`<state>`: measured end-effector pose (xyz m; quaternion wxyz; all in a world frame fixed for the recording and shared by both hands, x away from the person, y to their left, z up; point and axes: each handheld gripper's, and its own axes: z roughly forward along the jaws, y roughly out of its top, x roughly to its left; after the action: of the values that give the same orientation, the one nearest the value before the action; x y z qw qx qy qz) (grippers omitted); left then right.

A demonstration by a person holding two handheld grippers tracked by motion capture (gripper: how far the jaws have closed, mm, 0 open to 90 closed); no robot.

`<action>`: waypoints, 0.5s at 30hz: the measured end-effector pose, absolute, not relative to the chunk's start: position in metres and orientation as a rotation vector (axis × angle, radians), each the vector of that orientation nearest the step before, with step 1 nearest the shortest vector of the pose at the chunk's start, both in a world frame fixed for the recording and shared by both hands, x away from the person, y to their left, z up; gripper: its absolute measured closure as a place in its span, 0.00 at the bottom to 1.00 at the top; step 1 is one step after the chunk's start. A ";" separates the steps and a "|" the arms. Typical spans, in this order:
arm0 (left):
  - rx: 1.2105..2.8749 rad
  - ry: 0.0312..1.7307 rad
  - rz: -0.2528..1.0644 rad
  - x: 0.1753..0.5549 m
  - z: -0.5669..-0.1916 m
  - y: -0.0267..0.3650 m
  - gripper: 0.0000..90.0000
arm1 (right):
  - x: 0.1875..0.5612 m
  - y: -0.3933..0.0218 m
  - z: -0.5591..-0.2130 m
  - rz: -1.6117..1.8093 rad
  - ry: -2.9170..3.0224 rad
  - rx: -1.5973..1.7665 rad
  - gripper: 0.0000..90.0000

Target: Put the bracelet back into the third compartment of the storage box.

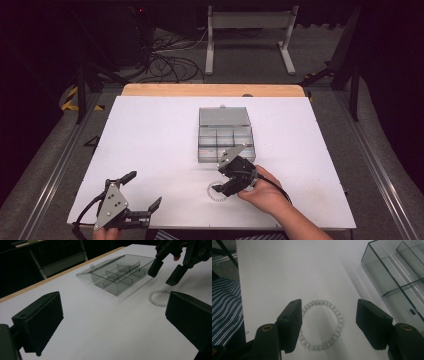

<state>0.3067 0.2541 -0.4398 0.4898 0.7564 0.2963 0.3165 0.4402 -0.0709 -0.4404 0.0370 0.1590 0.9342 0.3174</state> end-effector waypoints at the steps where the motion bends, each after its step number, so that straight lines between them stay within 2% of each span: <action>1: 1.837 0.720 0.769 0.307 -0.440 0.254 0.02 | 0.441 -0.070 -0.442 0.957 2.877 0.488 0.44; 15: 1.840 0.720 0.766 0.307 -0.440 0.254 0.02 | 0.447 -0.063 -0.452 0.849 2.913 0.508 0.52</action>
<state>0.3071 0.2544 -0.4400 0.4892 0.7572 0.2964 0.3153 0.4474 -0.0625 -0.4518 0.0326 0.1652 0.9463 0.2759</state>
